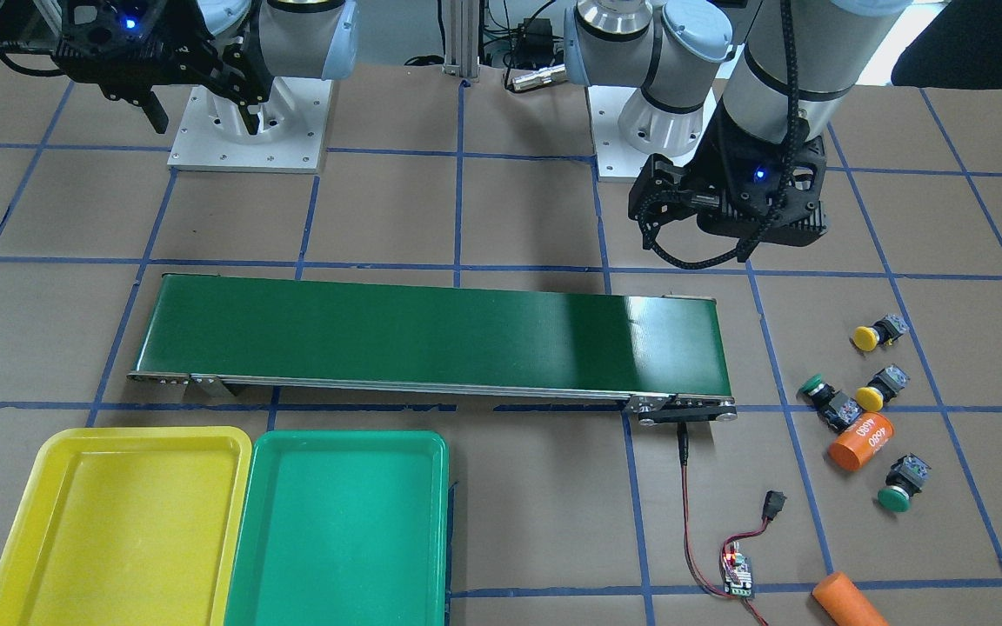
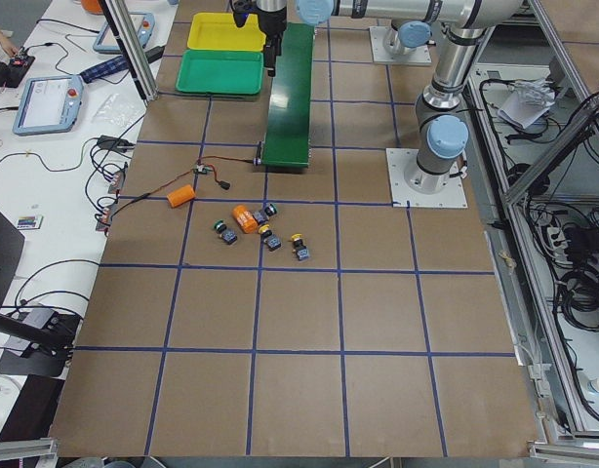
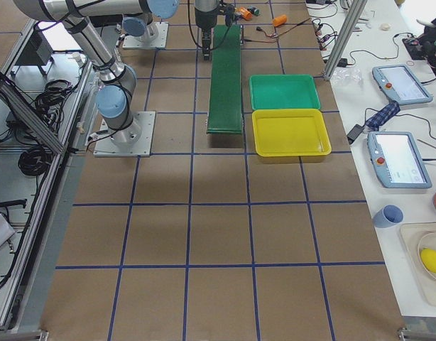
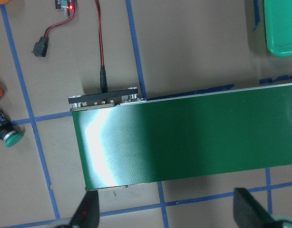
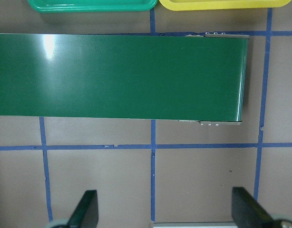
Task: Sort buttons by color to trays
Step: 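Move the left gripper up and over the orange cylinder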
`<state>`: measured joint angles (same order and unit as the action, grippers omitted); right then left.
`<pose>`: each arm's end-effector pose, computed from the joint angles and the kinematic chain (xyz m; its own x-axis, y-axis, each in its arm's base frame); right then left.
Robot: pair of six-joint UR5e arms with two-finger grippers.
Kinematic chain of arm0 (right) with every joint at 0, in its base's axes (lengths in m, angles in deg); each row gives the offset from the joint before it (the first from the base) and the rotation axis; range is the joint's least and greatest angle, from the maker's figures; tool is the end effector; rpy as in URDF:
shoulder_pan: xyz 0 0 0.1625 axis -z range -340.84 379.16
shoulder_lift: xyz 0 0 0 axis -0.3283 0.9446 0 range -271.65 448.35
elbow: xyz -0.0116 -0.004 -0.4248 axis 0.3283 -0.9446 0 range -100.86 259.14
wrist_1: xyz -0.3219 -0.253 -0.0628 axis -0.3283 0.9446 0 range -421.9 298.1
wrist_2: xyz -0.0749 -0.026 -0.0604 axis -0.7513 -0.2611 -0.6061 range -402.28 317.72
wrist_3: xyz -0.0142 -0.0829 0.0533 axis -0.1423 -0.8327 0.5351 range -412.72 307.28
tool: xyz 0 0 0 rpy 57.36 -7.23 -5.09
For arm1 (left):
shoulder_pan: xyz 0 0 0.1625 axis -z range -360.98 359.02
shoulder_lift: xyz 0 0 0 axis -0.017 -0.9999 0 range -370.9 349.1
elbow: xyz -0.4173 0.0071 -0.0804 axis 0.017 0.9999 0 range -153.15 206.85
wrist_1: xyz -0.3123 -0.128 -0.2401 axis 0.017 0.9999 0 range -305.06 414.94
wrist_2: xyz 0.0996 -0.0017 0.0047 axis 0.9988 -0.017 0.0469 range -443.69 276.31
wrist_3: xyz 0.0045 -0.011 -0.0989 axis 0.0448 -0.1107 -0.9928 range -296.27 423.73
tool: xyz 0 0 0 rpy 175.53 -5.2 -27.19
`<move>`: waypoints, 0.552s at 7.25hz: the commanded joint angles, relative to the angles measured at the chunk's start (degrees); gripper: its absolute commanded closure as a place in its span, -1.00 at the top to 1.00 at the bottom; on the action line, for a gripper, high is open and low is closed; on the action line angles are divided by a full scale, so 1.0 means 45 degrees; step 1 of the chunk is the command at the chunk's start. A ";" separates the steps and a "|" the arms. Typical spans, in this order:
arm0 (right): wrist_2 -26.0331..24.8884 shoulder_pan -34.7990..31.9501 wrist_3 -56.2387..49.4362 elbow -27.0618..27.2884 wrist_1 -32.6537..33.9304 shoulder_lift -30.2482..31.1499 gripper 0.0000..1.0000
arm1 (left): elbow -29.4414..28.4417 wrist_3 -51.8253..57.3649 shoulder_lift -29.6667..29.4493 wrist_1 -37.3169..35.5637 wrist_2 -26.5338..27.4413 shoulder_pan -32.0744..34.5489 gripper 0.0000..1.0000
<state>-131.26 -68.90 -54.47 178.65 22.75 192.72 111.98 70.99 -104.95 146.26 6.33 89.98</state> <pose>0.1220 -0.3884 0.5070 -0.9998 0.0034 -0.0181 0.0033 1.0000 0.0079 -0.1419 -0.5187 0.4916 -0.9897 0.1429 0.0007 0.1429 0.9897 0.0086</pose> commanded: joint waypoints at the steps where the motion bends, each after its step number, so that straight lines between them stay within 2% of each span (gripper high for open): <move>1: 0.0047 0.0000 0.0000 0.0094 -0.0022 0.0126 1.00 | -0.0070 0.0085 0.0001 -0.0039 -0.0024 -0.0076 1.00; 4: -0.0089 0.0000 0.0000 0.0115 -0.0042 0.0127 1.00 | -0.0032 0.0086 -0.0018 -0.0039 -0.0043 -0.0096 1.00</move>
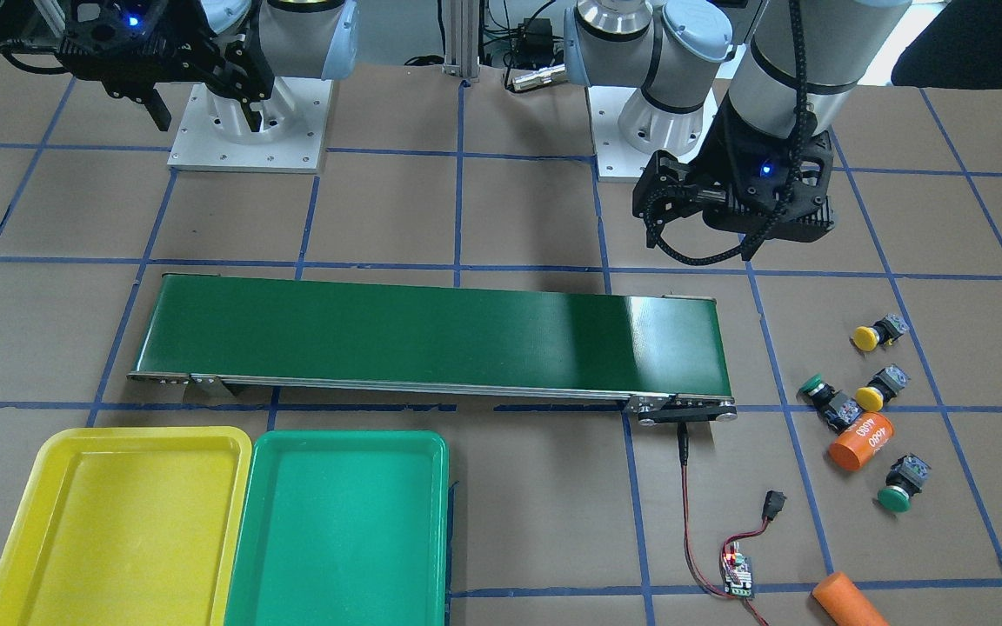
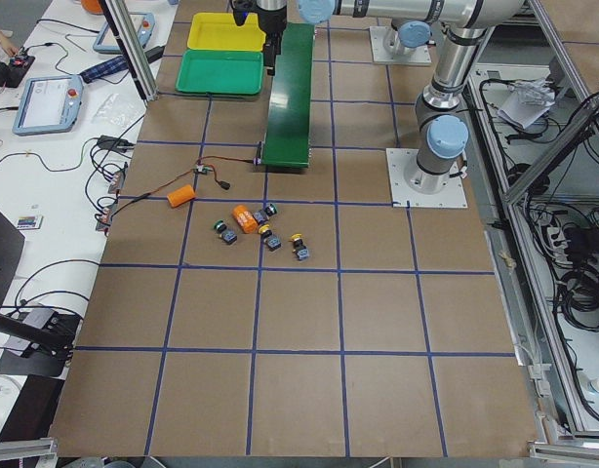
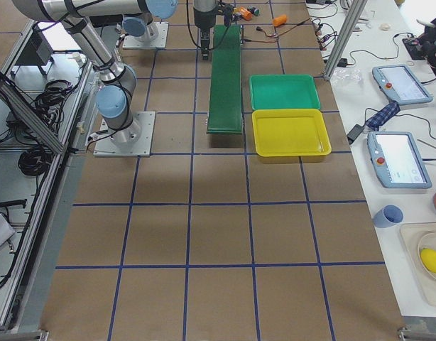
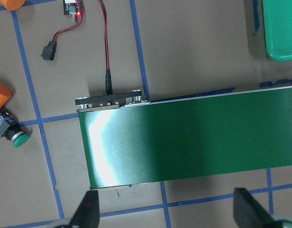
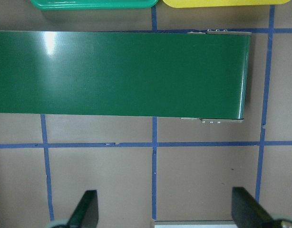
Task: Sort buttons by color to trays
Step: 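Move the left gripper up and over the orange cylinder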
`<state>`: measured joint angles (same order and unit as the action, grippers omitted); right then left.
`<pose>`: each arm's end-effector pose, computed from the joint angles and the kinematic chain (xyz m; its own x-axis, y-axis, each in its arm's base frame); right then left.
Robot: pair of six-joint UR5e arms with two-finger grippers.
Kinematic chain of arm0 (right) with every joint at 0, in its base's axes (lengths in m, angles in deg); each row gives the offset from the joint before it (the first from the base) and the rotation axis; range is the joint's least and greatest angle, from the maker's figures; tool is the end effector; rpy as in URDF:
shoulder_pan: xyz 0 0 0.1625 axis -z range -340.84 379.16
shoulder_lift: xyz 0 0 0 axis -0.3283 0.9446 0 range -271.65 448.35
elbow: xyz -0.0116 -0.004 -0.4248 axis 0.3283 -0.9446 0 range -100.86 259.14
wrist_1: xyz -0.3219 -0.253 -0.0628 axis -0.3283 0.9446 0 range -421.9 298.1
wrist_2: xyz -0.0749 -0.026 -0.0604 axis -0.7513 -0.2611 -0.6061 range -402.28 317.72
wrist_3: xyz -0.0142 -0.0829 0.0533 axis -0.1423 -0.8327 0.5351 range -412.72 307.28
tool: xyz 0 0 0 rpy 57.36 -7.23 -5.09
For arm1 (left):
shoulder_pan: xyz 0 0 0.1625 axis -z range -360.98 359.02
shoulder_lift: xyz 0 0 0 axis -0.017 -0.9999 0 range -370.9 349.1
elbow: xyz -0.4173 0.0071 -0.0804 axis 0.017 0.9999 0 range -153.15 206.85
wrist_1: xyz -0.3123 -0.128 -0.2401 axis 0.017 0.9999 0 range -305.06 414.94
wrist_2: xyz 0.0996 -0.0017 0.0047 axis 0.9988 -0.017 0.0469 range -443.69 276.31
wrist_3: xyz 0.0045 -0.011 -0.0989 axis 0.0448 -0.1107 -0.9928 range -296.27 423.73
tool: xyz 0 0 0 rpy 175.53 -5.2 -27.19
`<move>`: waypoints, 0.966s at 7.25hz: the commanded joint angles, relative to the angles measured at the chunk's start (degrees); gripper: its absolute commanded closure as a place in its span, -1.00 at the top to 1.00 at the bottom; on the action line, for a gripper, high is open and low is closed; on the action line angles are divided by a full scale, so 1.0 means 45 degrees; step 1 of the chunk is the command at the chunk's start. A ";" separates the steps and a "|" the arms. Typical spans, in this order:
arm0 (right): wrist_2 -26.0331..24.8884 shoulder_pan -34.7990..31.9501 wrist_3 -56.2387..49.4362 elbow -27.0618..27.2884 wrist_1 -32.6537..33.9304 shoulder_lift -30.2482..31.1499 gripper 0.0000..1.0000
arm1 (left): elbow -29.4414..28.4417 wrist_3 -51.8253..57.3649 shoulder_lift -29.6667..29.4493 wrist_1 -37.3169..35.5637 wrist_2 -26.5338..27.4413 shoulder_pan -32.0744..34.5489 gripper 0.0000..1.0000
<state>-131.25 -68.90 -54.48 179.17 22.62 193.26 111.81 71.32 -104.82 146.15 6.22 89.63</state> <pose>0.1222 -0.3844 0.5059 -0.9998 0.0033 -0.0183 0.0031 0.9999 0.0098 -0.1389 -0.5193 0.4945 -0.9898 0.1425 0.0017 0.1425 0.9898 0.0013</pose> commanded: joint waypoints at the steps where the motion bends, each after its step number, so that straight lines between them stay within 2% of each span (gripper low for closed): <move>1: -0.0035 0.0000 0.0000 -0.0001 0.0046 0.0026 1.00 | -0.0322 0.0012 -0.0337 0.0005 0.0019 -0.0094 1.00; 3: -0.0093 0.0000 -0.0019 -0.0001 0.0007 0.0026 1.00 | -0.0985 0.0089 -0.1273 0.0005 -0.0155 -0.1202 1.00; 6: -0.0015 0.0000 0.0000 0.0038 -0.0012 0.0026 1.00 | -0.4122 0.1299 -0.3924 0.0005 -0.0078 -0.2998 1.00; 7: -0.0111 0.0000 0.0020 0.0057 -0.0012 0.0026 1.00 | -0.4598 0.1494 -0.4862 -0.0091 -0.0040 -0.3469 1.00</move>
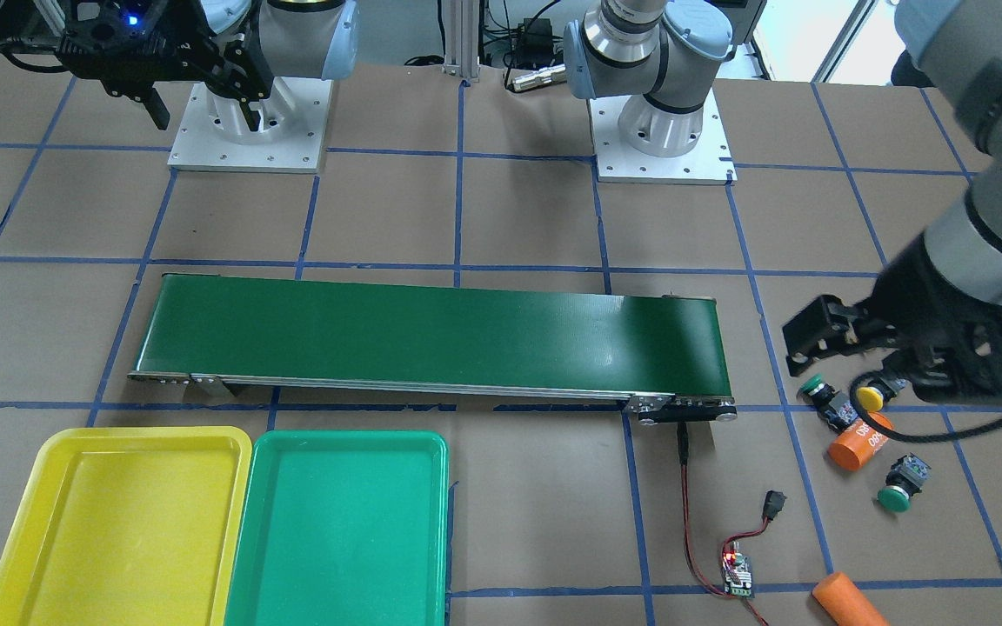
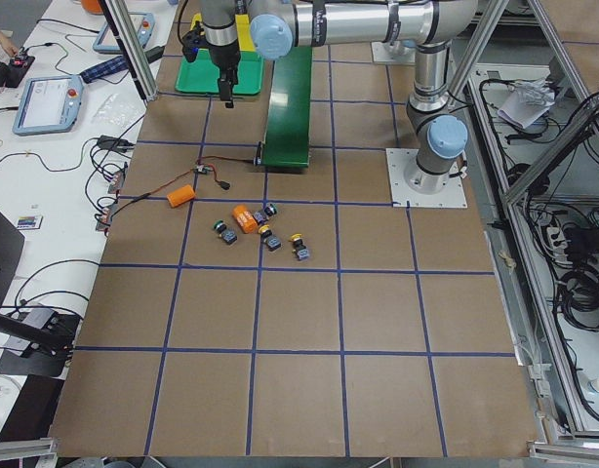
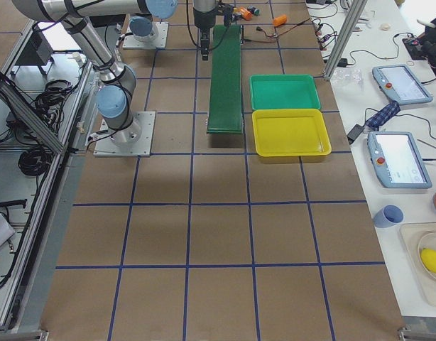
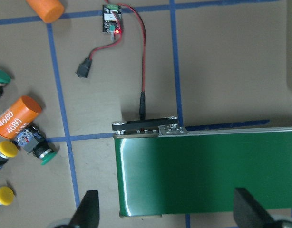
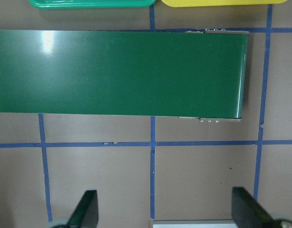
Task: Sort buttons by color to trays
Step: 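Move the left gripper up and over the orange cylinder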
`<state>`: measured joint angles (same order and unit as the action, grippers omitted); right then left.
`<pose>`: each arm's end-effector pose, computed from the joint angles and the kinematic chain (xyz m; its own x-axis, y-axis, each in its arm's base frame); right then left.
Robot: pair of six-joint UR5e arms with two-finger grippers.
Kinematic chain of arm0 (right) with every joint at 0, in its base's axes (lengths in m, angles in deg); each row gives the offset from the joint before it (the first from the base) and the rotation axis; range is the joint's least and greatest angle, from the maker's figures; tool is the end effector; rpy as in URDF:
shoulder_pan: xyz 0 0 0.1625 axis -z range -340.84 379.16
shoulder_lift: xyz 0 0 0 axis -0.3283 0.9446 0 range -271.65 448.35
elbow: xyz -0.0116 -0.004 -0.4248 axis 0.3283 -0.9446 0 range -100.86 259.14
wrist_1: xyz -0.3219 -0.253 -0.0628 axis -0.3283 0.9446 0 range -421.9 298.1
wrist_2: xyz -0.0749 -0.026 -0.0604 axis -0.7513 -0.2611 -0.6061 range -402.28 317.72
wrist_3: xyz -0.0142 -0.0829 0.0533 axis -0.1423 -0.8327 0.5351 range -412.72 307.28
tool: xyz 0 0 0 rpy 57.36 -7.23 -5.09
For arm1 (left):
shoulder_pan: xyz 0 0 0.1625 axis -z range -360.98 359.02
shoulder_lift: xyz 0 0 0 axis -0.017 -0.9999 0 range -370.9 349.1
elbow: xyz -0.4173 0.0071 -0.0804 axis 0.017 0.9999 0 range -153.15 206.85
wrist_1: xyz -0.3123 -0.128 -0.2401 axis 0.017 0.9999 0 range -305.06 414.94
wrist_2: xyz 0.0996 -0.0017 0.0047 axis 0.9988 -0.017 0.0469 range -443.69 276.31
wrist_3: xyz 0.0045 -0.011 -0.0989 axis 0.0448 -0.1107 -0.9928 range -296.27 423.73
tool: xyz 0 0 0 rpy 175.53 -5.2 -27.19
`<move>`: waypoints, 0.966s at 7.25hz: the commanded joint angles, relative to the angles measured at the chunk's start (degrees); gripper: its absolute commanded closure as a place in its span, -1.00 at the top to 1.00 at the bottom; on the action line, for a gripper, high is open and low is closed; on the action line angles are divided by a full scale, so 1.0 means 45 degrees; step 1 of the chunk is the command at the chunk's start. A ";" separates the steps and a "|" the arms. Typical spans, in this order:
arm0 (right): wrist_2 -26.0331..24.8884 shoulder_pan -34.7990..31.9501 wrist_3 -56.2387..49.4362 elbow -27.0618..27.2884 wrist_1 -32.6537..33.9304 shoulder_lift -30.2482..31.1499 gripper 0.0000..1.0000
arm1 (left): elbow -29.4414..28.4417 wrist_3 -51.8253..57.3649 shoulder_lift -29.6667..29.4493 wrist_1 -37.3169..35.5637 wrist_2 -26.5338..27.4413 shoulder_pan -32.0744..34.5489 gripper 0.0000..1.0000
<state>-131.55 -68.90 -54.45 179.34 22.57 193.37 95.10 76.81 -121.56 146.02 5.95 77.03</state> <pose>0.1217 -0.3834 0.5051 -0.9999 0.0038 -0.0132 0.0036 0.9999 0.0119 0.0024 -0.6556 0.4681 -0.9998 0.0189 0.0060 0.0189 0.9998 -0.0017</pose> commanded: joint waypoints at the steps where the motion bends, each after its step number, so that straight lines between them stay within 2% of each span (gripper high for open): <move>1: 0.0089 0.0000 0.0015 0.0020 0.0018 0.0001 1.00 | -0.1198 0.0548 -0.2042 -0.0818 -0.0075 -0.1254 1.00; 3: -0.0047 0.0000 -0.0102 0.0020 0.0057 0.0059 1.00 | -0.1572 0.0415 -0.3354 -0.1914 -0.0328 -0.1591 1.00; 4: -0.0085 0.0000 -0.0141 0.0039 0.0038 0.0040 1.00 | -0.1592 0.0375 -0.3940 -0.3098 -0.0794 -0.1669 1.00; 5: -0.0086 0.0000 -0.0180 0.0020 0.0038 0.0079 1.00 | -0.1670 -0.0418 -0.4564 -0.3420 -0.0992 -0.1670 1.00; 6: -0.0105 0.0000 -0.0180 0.0039 0.0057 0.0060 1.00 | -0.1825 -0.2495 -0.5112 -0.4641 -0.1168 -0.1631 1.00; 7: -0.0067 0.0000 -0.0180 0.0020 0.0038 0.0098 1.00 | -0.1846 -0.2941 -0.5620 -0.5214 -0.0996 -0.1631 1.00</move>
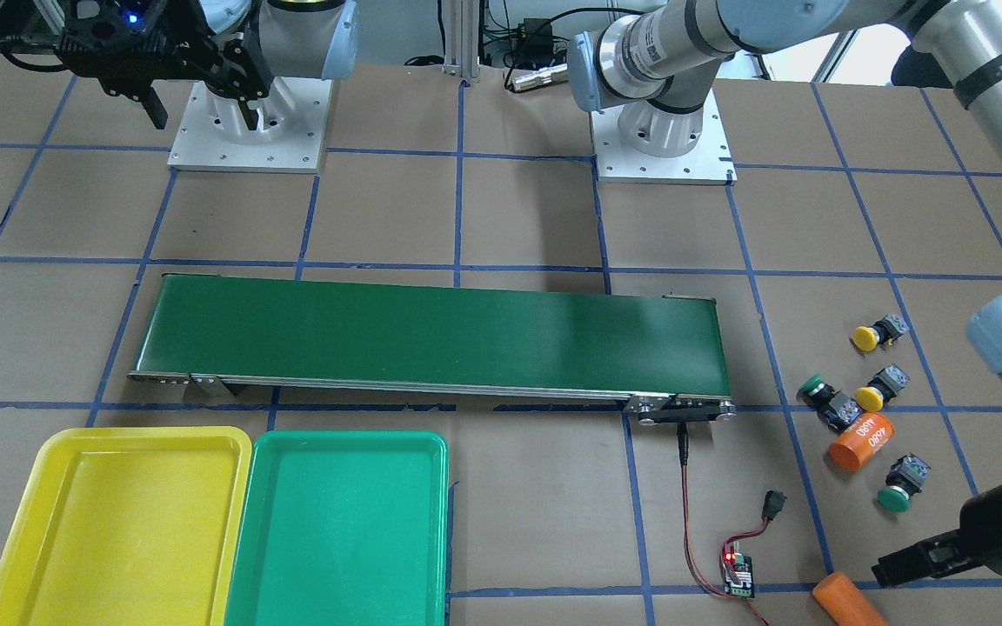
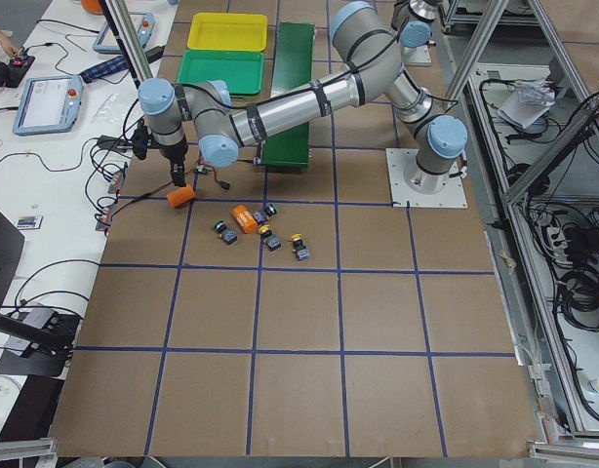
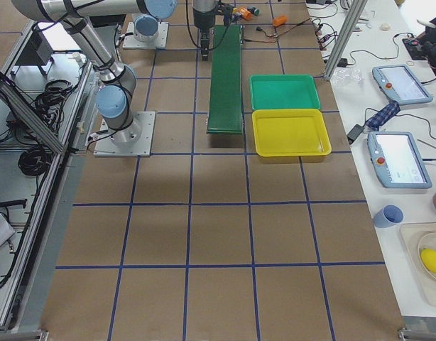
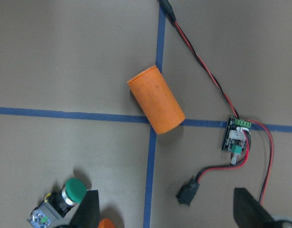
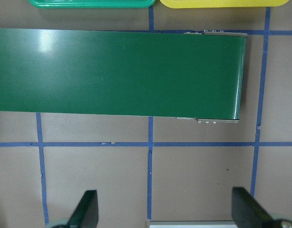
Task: Sort buttons by color to trays
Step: 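Grasp the orange cylinder with the left gripper and lift it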
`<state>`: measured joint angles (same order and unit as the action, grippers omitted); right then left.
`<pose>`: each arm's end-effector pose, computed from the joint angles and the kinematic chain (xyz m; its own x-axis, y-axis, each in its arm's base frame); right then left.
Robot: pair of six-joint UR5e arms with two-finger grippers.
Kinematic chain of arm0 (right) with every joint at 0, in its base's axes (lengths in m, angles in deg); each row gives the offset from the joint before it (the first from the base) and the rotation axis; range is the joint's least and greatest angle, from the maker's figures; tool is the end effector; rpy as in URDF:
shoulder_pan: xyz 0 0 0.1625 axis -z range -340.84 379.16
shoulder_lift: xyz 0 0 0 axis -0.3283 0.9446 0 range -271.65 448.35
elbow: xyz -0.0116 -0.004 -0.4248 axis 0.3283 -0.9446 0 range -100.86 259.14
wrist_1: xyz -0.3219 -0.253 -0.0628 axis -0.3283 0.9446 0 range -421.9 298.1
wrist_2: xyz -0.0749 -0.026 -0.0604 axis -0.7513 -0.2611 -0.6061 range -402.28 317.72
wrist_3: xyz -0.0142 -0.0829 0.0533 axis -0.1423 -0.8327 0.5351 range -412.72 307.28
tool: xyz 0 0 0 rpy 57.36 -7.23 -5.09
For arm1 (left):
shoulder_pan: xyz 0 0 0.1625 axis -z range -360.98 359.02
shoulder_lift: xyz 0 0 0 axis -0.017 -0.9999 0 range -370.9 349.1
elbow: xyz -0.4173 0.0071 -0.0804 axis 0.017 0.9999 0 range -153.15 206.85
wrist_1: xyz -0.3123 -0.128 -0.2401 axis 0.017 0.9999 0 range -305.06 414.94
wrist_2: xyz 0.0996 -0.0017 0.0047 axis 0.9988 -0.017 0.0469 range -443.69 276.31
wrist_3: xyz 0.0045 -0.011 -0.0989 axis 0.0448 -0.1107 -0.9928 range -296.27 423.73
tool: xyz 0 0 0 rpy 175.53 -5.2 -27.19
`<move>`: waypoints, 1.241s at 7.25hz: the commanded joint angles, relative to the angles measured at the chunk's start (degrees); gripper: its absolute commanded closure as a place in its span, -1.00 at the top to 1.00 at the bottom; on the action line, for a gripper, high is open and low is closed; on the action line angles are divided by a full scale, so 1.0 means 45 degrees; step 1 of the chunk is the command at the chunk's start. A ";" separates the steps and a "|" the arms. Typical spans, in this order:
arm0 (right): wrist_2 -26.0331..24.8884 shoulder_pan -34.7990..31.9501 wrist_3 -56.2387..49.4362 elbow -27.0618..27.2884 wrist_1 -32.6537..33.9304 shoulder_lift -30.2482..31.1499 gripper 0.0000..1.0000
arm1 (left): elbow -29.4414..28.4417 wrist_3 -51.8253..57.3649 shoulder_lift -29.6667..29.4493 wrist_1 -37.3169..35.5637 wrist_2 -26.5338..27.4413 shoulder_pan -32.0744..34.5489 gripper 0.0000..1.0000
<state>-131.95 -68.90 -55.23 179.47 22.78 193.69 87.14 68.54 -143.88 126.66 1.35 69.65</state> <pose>0.1210 -0.3817 0.5065 -0.9999 -0.0100 -0.0060 -0.0100 0.9999 0.0051 0.1248 -0.7824 0.2933 -0.9667 -0.2435 0.0784 -0.2503 0.9636 -0.0943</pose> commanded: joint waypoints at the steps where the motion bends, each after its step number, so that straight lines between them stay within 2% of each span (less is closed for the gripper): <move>1: 0.0022 0.0000 0.0012 0.0010 0.0088 0.0010 1.00 | -0.0078 -0.1224 -0.0896 -0.1111 0.0027 0.0086 1.00; 3: 0.0216 0.0000 0.0187 0.0010 0.0184 0.0010 1.00 | 0.0098 -0.2705 -0.1112 -0.1152 0.0028 0.0243 1.00; 8: 0.0198 0.0000 0.0188 0.0010 -0.0009 0.0010 1.00 | 0.0040 -0.2613 -0.2206 -0.2632 -0.0069 0.0127 1.00; 9: 0.0198 0.0000 0.0188 0.0010 -0.0028 0.0029 1.00 | 0.0116 -0.2728 -0.2111 -0.2463 0.0065 0.0222 0.36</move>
<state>-131.03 -68.90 -54.40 179.51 22.78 193.74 87.55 56.52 -153.30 115.93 1.34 70.51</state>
